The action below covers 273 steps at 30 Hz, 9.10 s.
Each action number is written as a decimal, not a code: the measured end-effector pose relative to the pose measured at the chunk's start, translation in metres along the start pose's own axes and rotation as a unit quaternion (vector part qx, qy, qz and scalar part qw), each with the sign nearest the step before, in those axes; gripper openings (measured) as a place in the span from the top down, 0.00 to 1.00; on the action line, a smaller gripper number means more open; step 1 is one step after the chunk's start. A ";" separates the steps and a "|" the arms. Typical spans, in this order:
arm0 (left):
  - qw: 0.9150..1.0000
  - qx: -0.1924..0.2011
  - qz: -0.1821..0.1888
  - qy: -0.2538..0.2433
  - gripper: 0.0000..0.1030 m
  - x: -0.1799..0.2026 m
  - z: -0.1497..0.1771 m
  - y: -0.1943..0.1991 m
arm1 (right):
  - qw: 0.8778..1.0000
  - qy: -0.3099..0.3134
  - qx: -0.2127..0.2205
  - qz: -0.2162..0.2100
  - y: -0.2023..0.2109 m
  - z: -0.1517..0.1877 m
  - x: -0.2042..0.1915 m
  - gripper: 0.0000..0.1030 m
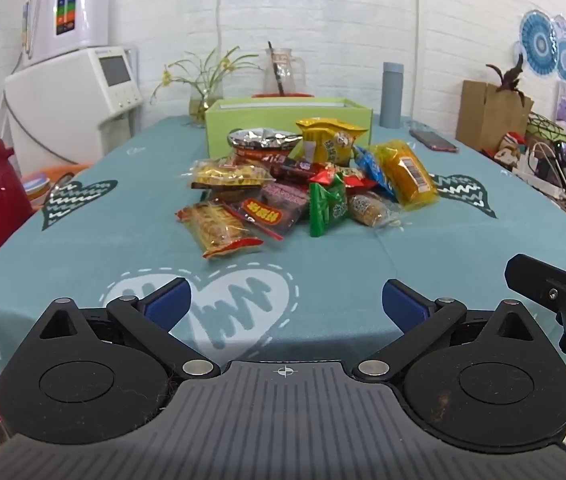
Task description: Organize snacks
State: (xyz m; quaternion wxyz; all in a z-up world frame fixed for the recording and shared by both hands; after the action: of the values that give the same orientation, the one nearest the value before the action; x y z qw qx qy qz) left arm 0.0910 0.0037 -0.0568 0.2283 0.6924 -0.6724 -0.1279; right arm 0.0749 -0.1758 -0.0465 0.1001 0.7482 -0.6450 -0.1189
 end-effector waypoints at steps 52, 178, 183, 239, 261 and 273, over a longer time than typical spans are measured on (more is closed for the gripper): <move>0.997 -0.058 -0.022 0.035 0.12 -0.028 -0.034 -0.066 | 0.997 0.057 -0.057 -0.021 -0.085 -0.017 -0.015 0.00; 0.975 -0.050 0.174 0.132 0.30 -0.080 -0.255 -0.262 | 0.956 0.159 -0.037 -0.243 -0.310 -0.177 -0.101 0.09; 0.968 -0.067 0.204 0.129 0.28 -0.048 -0.210 -0.212 | 0.968 0.116 -0.056 -0.217 -0.242 -0.137 -0.066 0.09; 0.896 -0.309 0.319 0.032 0.77 0.191 -0.058 -0.224 | 0.984 0.034 -0.170 -0.035 -0.197 -0.030 0.071 0.41; 0.917 -0.240 0.316 0.043 0.77 0.162 -0.134 -0.213 | 0.989 0.100 -0.082 -0.076 -0.198 -0.099 0.038 0.38; 0.973 -0.133 0.178 0.064 0.79 0.033 -0.278 -0.313 | 0.956 0.210 -0.047 -0.200 -0.354 -0.192 -0.089 0.32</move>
State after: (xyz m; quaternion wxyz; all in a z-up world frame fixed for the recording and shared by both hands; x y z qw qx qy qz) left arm 0.5014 0.0085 0.0347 0.3801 0.5321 -0.7455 -0.1288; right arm 0.4547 -0.0356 0.0330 0.2427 0.8646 -0.4399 -0.0065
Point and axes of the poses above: each gripper's, at about its wrist camera, not at the fingertips, and y roughly against the way its jaws point, x to its right, z to its underside, the point moved 10 cm from there along -y, roughly the way its jaws point, and after that the axes turned 8 degrees about y, right-handed, at the moved point
